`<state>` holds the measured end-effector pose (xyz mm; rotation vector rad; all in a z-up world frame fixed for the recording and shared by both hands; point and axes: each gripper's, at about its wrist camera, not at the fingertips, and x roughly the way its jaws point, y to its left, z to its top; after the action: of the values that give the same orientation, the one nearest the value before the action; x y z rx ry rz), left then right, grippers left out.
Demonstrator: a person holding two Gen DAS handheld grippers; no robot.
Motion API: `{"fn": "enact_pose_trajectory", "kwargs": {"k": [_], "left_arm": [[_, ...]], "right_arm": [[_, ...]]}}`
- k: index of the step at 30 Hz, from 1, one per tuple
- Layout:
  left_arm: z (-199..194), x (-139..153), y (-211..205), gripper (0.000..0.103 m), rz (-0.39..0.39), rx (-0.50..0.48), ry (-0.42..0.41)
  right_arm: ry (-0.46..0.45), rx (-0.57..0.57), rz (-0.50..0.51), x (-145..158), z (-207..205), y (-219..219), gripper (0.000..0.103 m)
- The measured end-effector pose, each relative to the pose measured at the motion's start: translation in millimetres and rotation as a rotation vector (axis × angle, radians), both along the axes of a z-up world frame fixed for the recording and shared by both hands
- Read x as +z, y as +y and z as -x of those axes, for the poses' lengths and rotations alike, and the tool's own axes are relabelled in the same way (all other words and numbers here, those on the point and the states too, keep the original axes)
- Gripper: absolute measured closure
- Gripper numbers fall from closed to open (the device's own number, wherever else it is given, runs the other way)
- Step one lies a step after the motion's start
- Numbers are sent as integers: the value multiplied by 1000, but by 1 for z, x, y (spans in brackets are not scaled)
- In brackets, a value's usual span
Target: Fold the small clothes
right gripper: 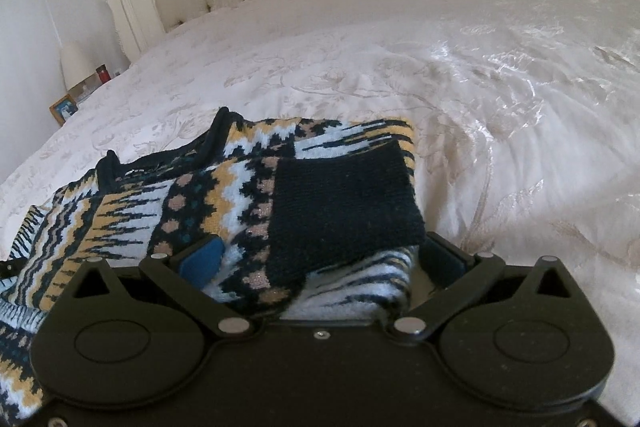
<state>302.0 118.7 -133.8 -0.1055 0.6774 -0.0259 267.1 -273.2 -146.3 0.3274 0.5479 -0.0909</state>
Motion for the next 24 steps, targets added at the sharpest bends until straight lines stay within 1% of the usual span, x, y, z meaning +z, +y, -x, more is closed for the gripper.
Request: {"fn": "enact_pose_trajectory", "kwargs": {"k": [6,9,11,15,17,20,24], "left_arm": [[2,9,1,0,4,1,64],[11,15,2,0,-9,-40,117],[20,17,4,0,-26,-62,139],[38,21,12,0,-17,-66,194],[45,20,10,0,-56,-71,225],[58,21,8,0,-96,-83,224],[72,23,10,0,-91,-71,252]], "right_arm": [[20,6,-7,4,0,-1,0],[49,-2,-18,10,6,-1,0],[61,-2,-28,13,15,-2,0],[109,1,-50,19,38,-6,0],[123,11,-65,21,49,-6,0],[150,27,-63,24,67,-3,0],[210,34,-53,23,87,5,0]]}}
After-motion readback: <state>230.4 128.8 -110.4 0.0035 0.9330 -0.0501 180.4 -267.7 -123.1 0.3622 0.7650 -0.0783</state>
